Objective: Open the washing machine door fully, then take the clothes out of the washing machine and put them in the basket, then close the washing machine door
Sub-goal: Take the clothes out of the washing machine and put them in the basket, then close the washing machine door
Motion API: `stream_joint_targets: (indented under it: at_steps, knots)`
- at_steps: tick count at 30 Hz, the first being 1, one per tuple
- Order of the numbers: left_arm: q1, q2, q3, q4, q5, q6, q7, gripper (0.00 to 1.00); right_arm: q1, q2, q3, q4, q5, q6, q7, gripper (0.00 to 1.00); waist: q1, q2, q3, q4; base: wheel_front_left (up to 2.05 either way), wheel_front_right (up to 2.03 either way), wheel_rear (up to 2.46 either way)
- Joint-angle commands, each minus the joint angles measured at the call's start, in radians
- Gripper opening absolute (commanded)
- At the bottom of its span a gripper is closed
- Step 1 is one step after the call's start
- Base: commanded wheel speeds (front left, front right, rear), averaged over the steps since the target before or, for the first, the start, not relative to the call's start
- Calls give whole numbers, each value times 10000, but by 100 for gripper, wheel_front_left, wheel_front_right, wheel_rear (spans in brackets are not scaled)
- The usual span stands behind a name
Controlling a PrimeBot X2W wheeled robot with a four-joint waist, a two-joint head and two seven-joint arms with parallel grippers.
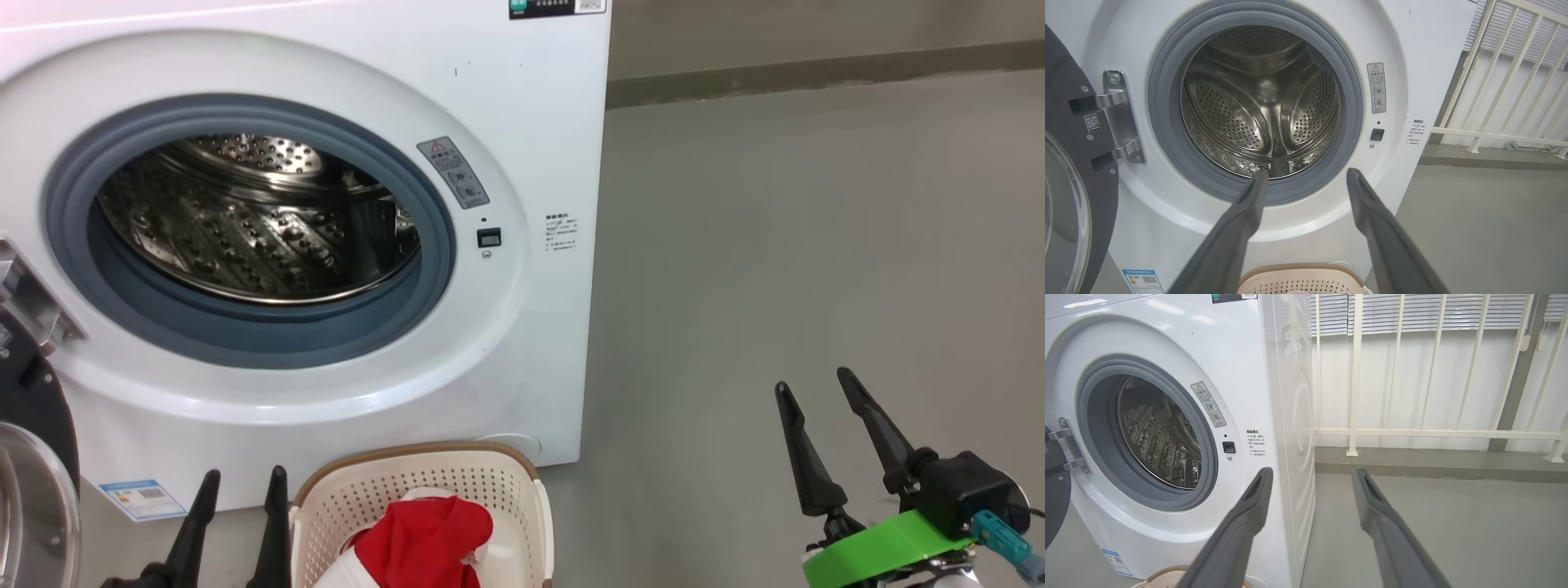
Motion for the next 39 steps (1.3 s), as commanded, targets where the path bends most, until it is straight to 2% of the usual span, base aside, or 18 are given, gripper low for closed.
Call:
stream_joint_targets:
  at_steps: [1, 11, 29, 39]
  knots:
    - [-127, 61, 306, -333, 82, -51, -120, 100, -114, -115, 154, -298, 73, 63, -65, 100, 0, -1, -49, -9, 0, 0, 0]
    - [381, 70, 410, -616, 382, -58, -120, 100, 145, -125, 130, -455, 99, 63, -65, 100, 0, -1, -232, -84, 0, 0, 0]
    - [374, 89, 571, -667, 448, -38, -120, 100, 214, -89, 133, -434, 139, 63, -65, 100, 0, -1, -104, -96, -1, 1, 0]
    - [365, 69, 605, -667, 523, -9, -120, 100, 170, -99, 134, -361, 161, 63, -65, 100, 0, -1, -119, -141, -91, 91, 0]
